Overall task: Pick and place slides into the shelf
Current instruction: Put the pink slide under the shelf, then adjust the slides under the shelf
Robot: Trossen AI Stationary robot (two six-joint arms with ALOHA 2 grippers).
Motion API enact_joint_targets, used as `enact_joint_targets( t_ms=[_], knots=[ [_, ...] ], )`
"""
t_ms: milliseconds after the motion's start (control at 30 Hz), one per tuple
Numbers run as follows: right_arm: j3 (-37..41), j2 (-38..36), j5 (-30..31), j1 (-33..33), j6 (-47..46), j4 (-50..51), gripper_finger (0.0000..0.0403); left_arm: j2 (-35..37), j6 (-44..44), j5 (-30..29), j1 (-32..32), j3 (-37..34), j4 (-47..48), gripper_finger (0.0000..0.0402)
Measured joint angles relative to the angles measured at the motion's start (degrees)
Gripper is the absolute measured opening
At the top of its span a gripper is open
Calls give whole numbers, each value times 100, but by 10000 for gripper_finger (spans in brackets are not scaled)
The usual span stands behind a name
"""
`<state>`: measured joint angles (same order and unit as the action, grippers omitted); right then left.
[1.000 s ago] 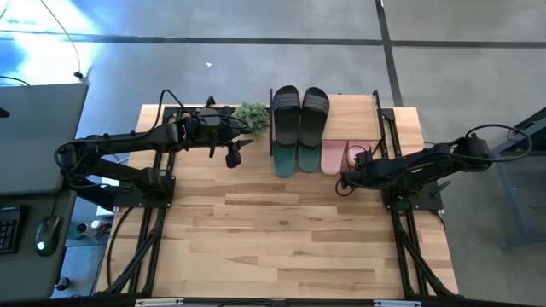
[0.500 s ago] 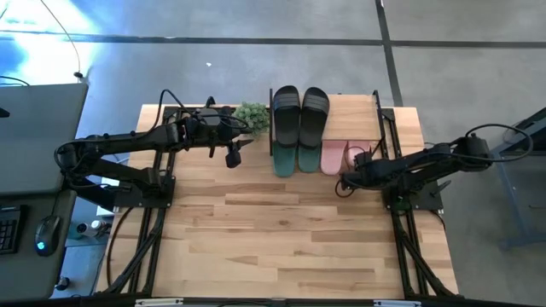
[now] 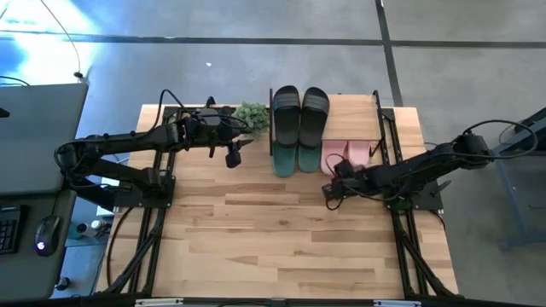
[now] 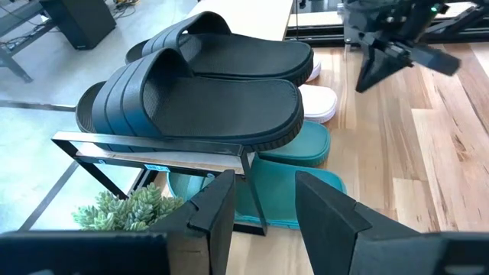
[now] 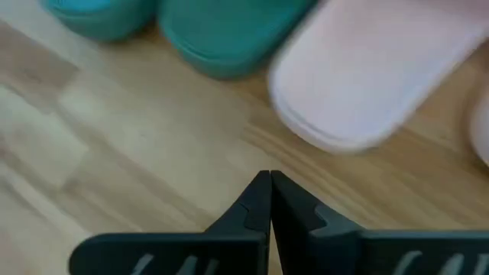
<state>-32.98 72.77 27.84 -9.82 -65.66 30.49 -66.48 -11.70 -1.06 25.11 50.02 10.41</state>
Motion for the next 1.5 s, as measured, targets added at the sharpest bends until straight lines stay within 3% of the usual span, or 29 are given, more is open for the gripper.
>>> enact_joint_targets(
  t_ms=[267, 533, 767, 1500],
  knots=[
    [-3, 33, 54, 282, 479, -425, 0, 0, 0, 0, -1, 0, 0, 122],
    [1, 833, -244, 397, 917, -1028, 0, 0, 0, 2, 0, 2, 6, 122],
    [6, 1013, 161, 434, 891, -1001, 0, 0, 0, 4, -1, 2, 2, 122],
    [6, 1075, 518, 988, 764, -440, 0, 1, 0, 1, 0, 2, 2, 122]
  ],
)
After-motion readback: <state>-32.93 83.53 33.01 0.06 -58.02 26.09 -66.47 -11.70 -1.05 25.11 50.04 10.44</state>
